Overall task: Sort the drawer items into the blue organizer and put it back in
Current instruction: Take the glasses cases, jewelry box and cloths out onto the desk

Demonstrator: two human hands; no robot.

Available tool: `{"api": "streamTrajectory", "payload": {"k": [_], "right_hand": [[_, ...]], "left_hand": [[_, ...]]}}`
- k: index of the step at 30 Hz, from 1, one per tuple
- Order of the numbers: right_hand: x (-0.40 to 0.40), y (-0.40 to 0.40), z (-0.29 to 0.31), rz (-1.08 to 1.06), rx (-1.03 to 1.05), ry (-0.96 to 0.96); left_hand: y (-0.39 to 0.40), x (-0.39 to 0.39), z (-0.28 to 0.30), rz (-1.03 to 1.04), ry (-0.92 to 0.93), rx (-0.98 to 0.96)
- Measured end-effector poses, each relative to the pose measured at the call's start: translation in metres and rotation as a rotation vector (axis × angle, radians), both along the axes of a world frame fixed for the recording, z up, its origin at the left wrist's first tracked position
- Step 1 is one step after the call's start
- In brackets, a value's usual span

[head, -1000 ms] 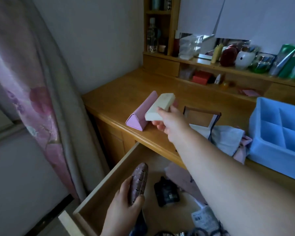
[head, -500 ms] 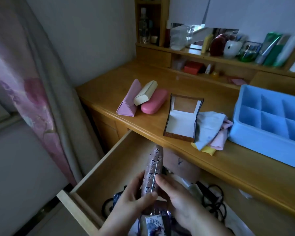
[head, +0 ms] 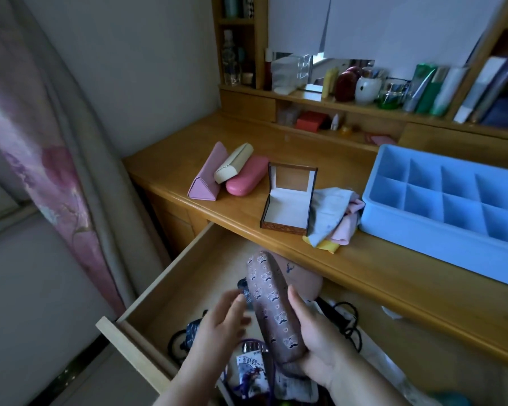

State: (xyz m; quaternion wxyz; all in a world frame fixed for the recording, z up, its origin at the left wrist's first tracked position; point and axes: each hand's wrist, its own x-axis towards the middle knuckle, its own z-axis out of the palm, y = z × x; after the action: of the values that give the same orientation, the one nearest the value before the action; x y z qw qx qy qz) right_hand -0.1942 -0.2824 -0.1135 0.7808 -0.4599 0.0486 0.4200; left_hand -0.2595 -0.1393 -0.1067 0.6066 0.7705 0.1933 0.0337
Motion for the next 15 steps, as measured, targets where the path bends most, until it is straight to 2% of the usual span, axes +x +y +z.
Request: {"api": "streamTrajectory", "payload": {"k": [2,5,8,12,15], "right_hand": [[-0.002,0.0,0.001,0.016,0.005,-0.061],[-0.002,-0.003,0.003,0.041,-0.015,-0.191],[-0.001,-0.007,0.002,0.025,-0.029,-0.248],[0.006,-0.017,-0.003,0.004,-0.005,-0.173],[0.012,-0.028,-0.007,0.024,0.128,-0.05]], "left_hand": [[-0.009,-0.002,-0.007,-0.088,0.07,-0.188],[-0.016,-0.005,-0.01,-0.115,-0.014,-0.016],[-0.015,-0.002,-0.008,-0.148,-0.029,-0.073],[-0.007,-0.001,-0.008,-0.206,0.03,-0.266],[0.002,-0.003,-0.013,-0.179,0.075,-0.496]]}}
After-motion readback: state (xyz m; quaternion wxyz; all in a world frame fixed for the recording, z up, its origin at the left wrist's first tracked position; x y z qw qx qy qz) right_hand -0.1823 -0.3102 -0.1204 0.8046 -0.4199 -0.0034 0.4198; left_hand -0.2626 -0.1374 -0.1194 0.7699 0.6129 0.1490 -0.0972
